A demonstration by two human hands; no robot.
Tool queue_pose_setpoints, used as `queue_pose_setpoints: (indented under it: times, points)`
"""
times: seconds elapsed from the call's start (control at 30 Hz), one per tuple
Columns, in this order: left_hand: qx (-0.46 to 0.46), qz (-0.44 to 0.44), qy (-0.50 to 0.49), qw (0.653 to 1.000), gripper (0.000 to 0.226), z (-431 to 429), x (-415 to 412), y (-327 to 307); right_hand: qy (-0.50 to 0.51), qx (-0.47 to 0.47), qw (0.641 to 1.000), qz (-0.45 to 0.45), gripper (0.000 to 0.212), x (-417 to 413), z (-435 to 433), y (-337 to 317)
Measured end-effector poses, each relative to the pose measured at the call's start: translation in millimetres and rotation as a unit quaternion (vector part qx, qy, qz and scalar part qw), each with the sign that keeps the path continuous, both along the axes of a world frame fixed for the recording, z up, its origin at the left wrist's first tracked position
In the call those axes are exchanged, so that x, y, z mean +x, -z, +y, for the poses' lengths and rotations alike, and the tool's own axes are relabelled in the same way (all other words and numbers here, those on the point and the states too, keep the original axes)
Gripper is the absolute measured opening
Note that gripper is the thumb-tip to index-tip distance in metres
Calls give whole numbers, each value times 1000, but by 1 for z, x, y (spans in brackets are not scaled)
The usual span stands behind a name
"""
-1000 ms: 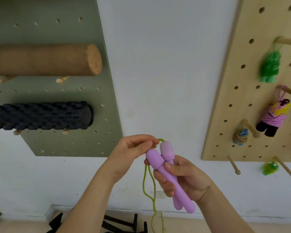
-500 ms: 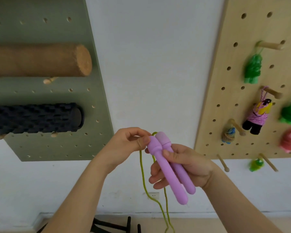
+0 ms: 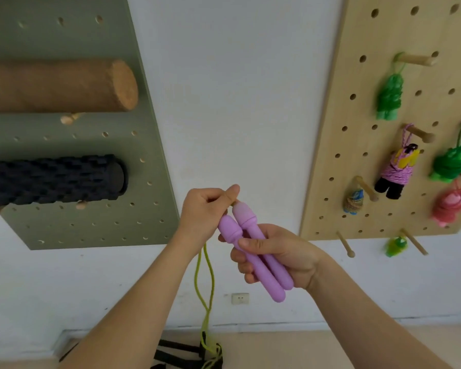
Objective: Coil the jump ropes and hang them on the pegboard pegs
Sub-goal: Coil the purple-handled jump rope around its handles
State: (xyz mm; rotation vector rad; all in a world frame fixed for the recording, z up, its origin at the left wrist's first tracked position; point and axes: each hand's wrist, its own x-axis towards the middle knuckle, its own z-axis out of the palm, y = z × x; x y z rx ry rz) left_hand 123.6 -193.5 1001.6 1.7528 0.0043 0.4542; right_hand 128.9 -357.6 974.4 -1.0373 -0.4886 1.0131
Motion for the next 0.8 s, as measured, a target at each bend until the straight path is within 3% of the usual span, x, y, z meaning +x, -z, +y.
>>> queue_pose_setpoints:
  times: [0.2,0.33,0.43,0.57,0.67,0.73,0.8]
  points:
    - [-52,14,-41,998,43,0,3,20,-45,-45,997,48,19,-8,-14,19]
    - [-266,64,-25,962,41,3,0,44,-16,-30,997,74,14,-15,4,27]
    - [-261,100,-36,959,50,0,-7,64,19,9,992,125,13,-26,16,39]
    - [-155,115,-21,981,54,-13,-25,85,81,36,981,170,12,-30,22,41]
    - [-50,155,12,987,25,-17,-35,97,154,0,978,143,13,-26,28,36]
    - [162,161,43,973,14,-12,-37,95,212,-118,970,26,15,-24,25,34]
    - [426,166,60,888,16,-6,-39,86,243,-247,932,-108,12,-23,21,32]
